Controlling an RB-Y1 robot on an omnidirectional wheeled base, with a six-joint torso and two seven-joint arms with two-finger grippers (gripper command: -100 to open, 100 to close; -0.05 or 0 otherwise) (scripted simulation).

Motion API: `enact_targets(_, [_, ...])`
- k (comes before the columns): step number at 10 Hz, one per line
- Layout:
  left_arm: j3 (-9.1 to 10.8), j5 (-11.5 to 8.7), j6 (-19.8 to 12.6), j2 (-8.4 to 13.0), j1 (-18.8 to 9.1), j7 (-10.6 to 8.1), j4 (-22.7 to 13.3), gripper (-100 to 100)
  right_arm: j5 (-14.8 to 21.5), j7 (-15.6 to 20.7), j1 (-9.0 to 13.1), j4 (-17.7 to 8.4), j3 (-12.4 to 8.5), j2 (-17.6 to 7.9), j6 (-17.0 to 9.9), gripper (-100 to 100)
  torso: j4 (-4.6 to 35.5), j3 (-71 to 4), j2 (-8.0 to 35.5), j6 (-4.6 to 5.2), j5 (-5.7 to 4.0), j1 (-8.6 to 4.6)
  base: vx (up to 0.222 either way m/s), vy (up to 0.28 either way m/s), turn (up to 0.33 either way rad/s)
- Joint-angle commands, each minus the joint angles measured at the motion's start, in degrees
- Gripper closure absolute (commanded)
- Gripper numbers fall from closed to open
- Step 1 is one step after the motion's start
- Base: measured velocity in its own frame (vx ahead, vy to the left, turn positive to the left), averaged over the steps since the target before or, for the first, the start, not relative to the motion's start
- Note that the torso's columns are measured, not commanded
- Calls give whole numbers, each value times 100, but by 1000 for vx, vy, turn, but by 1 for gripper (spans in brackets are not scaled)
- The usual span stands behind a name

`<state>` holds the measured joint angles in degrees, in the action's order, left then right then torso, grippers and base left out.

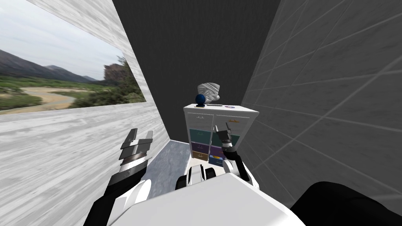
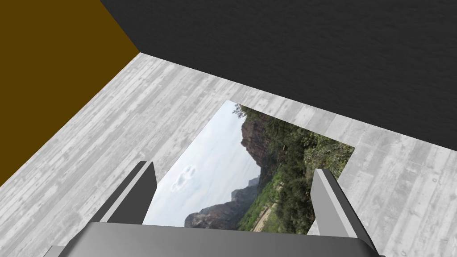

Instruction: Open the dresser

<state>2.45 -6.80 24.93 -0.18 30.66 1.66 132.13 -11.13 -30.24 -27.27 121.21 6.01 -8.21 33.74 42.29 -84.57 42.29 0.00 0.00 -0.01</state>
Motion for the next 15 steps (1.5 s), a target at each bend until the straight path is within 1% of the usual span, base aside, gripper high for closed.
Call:
enact_targets(1, [0, 0, 0, 0, 0, 0, 0, 0, -239, -450, 43, -132, 61, -19, 125, -100, 0, -1, -1, -1, 0, 2, -3, 29, 9])
enact_targets(2, [0, 0, 0, 0, 0, 0, 0, 0, -458, -615, 79, -246, 116, -37, 231, -100, 0, -1, -1, 0, 1, 1, -6, 38, 18])
enact_targets(3, [0, 0, 0, 0, 0, 0, 0, 0, -458, -786, 79, -246, 116, -37, 231, -100, 0, 0, 0, -1, 1, 3, -6, 30, 10])
enact_targets(4, [0, 0, 0, 0, 0, 0, 0, 0, -458, -848, 79, -246, 116, -37, 231, -100, 0, 0, 0, 0, 0, 0, -1, 11, -1])
enact_targets(5, [0, 0, 0, 0, 0, 0, 0, 0, -683, -1069, 117, -365, 174, -52, 338, -100, 0, 0, -1, 0, -2, -6, -3, 17, 21])
enact_targets(6, [0, 0, 0, 0, 0, 0, 0, 0, -683, -1220, 117, -365, 174, -52, 338, -100, 0, 0, -1, -1, -1, -2, -3, 22, 13])
enact_targets(7, [0, 0, 0, 0, 0, 0, 0, 0, -915, -1387, 158, -489, 236, -67, 446, -100, 0, 0, 0, 0, 0, 1, -5, 39, 21])
enact_targets(8, [0, 0, 0, 0, 0, 0, 0, 0, -915, -1545, 158, -489, 236, -67, 446, -100, 0, 0, 0, -1, 2, 8, -4, 35, 8])
enact_targets(9, [0, 0, 0, 0, 0, 0, 0, 0, -915, -1627, 158, -489, 236, -67, 446, -100, 0, 0, 0, 0, 1, 4, -1, 15, -3])
enact_targets(10, [0, 0, 0, 0, 0, 0, 0, 0, -1150, -1836, 202, -619, 301, -83, 552, -100, 0, 0, -1, 0, -1, -5, -5, 26, 25])
enact_targets(11, [0, 0, 0, 0, 0, 0, 0, 0, -1150, -1991, 202, -619, 301, -83, 552, -100, 0, 0, 0, -1, -1, -1, -2, 24, 11])
enact_targets(12, [0, 0, 0, 0, 0, 0, 0, 0, -1150, -2031, 202, -619, 301, -83, 552, -100, 0, 0, -1, 0, 0, 0, 1, 10, -4])
enact_targets(13, [0, 0, 0, 0, 0, 0, 0, 0, -1390, -2265, 251, -754, 369, -101, 656, -100, 0, -1, -1, 0, -1, -3, -2, 29, 21])
enact_targets(14, [0, 0, 0, 0, 0, 0, 0, 0, -1390, -2411, 251, -754, 369, -101, 656, -100, 0, 0, 0, -1, 0, 4, -2, 31, 12])
enact_targets(15, [0, 0, 0, 0, 0, 0, 0, 0, -1633, -2578, 303, -894, 441, -122, 757, -100, 0, 0, 0, 0, 1, 4, -1, 41, 22])
